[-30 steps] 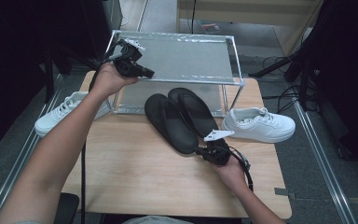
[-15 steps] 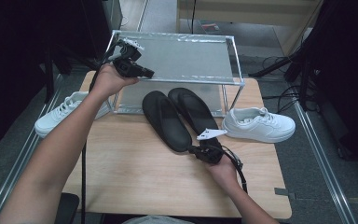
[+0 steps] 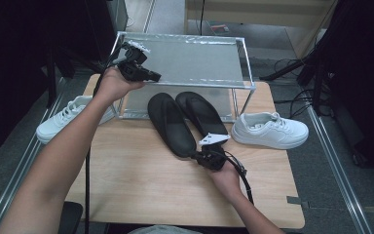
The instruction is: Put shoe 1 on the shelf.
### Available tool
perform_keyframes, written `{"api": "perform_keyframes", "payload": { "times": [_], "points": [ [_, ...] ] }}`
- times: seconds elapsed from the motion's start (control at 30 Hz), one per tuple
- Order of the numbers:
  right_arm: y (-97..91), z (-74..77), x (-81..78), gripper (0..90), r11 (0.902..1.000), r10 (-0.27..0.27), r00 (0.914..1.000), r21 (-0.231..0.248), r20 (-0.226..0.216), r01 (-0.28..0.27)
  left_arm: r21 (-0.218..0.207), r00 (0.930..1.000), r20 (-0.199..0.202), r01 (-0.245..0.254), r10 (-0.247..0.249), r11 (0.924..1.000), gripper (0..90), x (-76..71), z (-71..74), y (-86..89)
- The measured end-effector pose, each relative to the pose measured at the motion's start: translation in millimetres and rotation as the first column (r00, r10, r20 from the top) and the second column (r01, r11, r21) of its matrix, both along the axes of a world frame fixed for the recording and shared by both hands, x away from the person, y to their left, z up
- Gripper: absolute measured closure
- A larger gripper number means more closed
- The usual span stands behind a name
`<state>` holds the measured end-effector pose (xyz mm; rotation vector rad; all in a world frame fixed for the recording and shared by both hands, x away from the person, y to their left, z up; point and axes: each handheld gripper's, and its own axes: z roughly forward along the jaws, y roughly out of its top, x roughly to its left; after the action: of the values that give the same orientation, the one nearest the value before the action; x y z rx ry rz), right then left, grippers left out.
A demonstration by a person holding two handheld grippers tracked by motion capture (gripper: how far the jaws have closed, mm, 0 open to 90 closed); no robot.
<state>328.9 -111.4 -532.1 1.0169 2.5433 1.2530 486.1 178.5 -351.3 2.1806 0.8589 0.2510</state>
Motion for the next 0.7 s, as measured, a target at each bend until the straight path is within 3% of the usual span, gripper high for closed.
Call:
{"api": "perform_keyframes", "payload": {
  "times": [0.17,0.33,0.7],
  "points": [
    [8.1,-1.7,2.4,90.0,0.9999,-0.011,0.9999,0.012,0.007,0.011,0.008,1.0,0.006,0.001,-0.001,1.0,90.0,-0.5,0.3,-0.6],
    [12.7,-2.5,3.8,90.0,0.9996,-0.022,0.9997,0.02,0.009,0.022,0.046,0.9991,0.042,0.003,-0.004,0.9989,90.0,-4.4,1.3,-4.6],
    [28.5,-2.7,11.5,90.0,0.9988,-0.04,0.9992,0.029,-0.007,0.04,0.008,0.9997,0.021,0.009,-0.009,0.9999,90.0,-0.8,-0.6,-0.3]
  ]
}}
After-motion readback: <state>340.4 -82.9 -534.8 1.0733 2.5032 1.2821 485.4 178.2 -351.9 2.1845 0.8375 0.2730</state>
